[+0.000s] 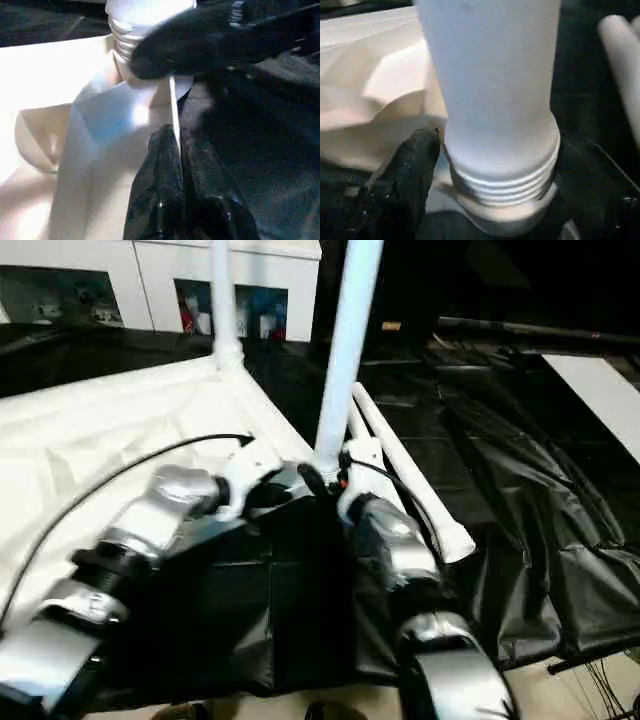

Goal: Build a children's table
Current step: Rotate leg to tighten

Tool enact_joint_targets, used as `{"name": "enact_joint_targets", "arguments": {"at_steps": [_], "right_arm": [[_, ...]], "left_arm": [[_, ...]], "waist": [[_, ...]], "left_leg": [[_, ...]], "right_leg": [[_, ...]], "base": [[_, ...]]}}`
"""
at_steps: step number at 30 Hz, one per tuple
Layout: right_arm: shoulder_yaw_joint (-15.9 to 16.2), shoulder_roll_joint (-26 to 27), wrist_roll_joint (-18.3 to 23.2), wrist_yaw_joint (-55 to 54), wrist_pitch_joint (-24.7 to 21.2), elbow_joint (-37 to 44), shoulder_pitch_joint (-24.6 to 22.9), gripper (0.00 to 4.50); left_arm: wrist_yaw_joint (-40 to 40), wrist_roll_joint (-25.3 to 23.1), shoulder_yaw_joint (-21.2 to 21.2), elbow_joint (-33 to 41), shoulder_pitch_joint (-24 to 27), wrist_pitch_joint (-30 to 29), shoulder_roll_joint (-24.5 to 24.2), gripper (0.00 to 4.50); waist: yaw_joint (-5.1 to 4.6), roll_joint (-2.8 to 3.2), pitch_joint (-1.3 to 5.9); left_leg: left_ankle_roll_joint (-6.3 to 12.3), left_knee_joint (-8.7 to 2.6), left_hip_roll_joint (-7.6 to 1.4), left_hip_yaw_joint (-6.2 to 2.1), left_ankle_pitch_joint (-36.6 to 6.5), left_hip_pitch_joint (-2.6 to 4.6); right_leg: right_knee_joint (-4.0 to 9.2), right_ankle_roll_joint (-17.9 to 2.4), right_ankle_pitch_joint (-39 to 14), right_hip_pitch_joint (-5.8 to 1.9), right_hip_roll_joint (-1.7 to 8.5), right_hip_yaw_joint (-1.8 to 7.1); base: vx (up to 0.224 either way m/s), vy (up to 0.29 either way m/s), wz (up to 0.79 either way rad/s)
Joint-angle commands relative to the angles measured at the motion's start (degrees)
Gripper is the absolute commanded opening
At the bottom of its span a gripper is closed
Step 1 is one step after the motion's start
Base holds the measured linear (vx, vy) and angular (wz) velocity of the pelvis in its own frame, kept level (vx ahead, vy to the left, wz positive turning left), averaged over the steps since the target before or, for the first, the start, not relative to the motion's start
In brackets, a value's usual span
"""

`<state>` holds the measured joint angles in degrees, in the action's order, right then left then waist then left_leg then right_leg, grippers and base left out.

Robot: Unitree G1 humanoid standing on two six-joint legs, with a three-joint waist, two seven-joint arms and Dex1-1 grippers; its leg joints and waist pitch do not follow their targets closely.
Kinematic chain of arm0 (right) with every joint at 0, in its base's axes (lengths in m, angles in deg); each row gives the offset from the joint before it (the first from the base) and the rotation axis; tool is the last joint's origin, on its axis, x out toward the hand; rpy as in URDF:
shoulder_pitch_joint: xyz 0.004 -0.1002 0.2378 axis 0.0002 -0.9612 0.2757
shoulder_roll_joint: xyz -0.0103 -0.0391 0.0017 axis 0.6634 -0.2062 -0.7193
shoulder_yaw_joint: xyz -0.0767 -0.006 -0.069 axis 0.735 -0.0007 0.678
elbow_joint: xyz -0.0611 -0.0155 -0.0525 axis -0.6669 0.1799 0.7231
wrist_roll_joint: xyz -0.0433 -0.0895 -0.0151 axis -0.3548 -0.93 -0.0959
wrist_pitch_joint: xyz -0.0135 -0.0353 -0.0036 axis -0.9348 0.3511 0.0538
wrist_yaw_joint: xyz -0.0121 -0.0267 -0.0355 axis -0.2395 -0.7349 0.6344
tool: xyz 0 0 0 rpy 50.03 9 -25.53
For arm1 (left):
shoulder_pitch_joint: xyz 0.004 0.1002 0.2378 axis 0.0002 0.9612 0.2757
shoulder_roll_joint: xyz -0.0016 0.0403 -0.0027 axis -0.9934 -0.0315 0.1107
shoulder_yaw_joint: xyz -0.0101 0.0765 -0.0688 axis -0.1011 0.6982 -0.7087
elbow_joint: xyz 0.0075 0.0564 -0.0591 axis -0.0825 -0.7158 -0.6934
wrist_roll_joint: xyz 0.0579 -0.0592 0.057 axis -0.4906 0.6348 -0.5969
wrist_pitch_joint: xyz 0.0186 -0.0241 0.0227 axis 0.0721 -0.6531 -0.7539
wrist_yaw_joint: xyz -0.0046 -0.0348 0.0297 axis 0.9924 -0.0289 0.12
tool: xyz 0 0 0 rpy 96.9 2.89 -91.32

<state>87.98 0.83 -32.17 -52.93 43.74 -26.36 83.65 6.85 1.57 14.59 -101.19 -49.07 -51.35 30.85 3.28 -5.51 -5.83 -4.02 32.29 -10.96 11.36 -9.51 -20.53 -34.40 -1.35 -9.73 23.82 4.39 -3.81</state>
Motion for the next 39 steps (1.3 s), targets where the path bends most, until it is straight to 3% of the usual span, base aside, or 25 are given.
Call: {"name": "enact_joint_targets", "arguments": {"at_steps": [1,2,3,4,5,7,10,13,14,17,33,39], "right_arm": [[3.10,-0.99,-0.37,5.42,-0.76,3.34,-1.31,4.12],[3.32,-1.40,-0.45,5.99,-0.75,3.77,-1.58,4.12],[5.05,-5.55,-0.65,12.40,-1.12,8.44,-4.37,4.12],[5.11,-5.74,-0.62,12.71,-1.16,8.66,-4.49,4.12],[5.32,-6.88,-0.44,14.98,-1.47,10.06,-5.29,4.12],[6.10,-10.52,0.73,21.34,-2.80,14.94,-7.58,4.12],[6.10,-11.98,1.65,23.02,-3.19,17.20,-8.37,4.12],[6.36,-12.42,2.11,24.09,-3.54,18.23,-8.77,4.12],[6.75,-12.60,2.03,24.76,-3.53,18.43,-8.91,4.12],[7.63,-12.96,1.67,26.24,-4.11,19.30,-9.42,4.12],[8.98,-13.97,0.59,28.09,-5.48,19.55,-10.39,2.67],[8.67,-13.40,0.58,27.10,-6.27,19.10,-10.78,2.61]], "left_arm": [[4.13,1.28,2.30,0.06,2.54,2.00,-0.17,0.00],[4.66,1.37,2.37,0.25,2.67,2.36,-0.44,0.00],[11.41,3.19,2.87,2.82,4.25,5.02,-3.34,0.00],[11.75,3.30,2.89,2.96,4.33,5.14,-3.48,0.00],[14.13,4.05,2.99,3.79,4.84,5.91,-4.38,0.00],[20.95,6.50,3.21,7.08,6.27,5.76,-7.37,0.00],[24.09,7.88,3.30,9.34,7.07,5.21,-9.15,0.00],[25.29,8.54,3.21,10.48,7.49,4.57,-9.79,0.00],[25.67,8.78,3.11,10.91,7.70,4.33,-10.07,0.00],[26.49,8.96,2.78,11.39,8.16,4.32,-10.57,0.00],[26.39,9.26,2.97,12.55,8.89,3.14,-10.82,0.00],[25.73,9.23,2.86,12.52,9.09,2.74,-10.52,0.00]], "waist": [[0.49,0.32,4.08],[0.36,0.35,4.10],[0.35,0.40,4.14],[0.76,0.29,4.16],[0.68,0.40,4.10],[0.76,0.57,3.99],[0.83,0.64,3.86],[0.85,0.68,3.85],[0.82,0.41,3.81],[0.96,0.48,3.94],[1.30,0.11,3.87],[1.31,0.13,3.84]], "left_leg": [[4.48,-3.36,-2.51,-1.18,-9.66,0.11],[4.64,-3.30,-2.47,-1.09,-9.41,0.08],[4.66,-3.30,-2.49,-1.10,-9.36,0.19],[4.96,-3.23,-2.56,-1.11,-8.81,0.19],[5.40,-3.22,-2.58,-1.01,-8.66,0.20],[5.29,-3.28,-2.59,-1.03,-9.68,0.27],[4.54,-3.42,-2.82,-1.00,-10.80,0.49],[3.54,-3.45,-2.77,-0.99,-11.59,0.57],[3.39,-3.46,-2.76,-0.99,-11.44,0.45],[3.55,-3.37,-2.70,-1.02,-10.00,0.34],[4.29,-3.15,-2.57,-0.91,-8.14,0.33],[4.01,-3.18,-2.58,-0.95,-8.67,0.39]], "right_leg": [[3.86,-11.45,-11.76,-3.11,4.26,2.99],[3.77,-11.73,-11.19,-3.03,4.20,3.03],[3.75,-12.28,-10.88,-2.97,4.19,3.01],[3.67,-12.17,-10.21,-3.33,4.25,2.99],[3.54,-12.68,-9.22,-3.06,4.17,3.09],[3.66,-12.89,-10.53,-3.07,4.23,3.05],[3.75,-12.98,-12.04,-2.77,4.22,3.09],[3.85,-12.84,-13.24,-2.65,4.26,3.13],[3.84,-12.74,-13.32,-2.70,4.24,3.15],[3.55,-12.58,-11.80,-2.90,4.25,3.15],[3.38,-12.29,-11.11,-2.90,4.21,3.11],[3.52,-11.92,-12.27,-2.86,4.21,3.09]], "base": [[0.000,0.000,0.00],[0.000,0.000,0.00],[0.000,0.000,0.00],[0.000,0.000,0.00],[0.000,0.000,0.00],[0.000,0.000,0.00],[0.000,0.000,0.00],[0.000,0.000,0.00],[0.000,0.000,0.00],[0.000,0.000,0.00],[0.000,0.000,0.00],[0.000,0.000,0.00]]}}
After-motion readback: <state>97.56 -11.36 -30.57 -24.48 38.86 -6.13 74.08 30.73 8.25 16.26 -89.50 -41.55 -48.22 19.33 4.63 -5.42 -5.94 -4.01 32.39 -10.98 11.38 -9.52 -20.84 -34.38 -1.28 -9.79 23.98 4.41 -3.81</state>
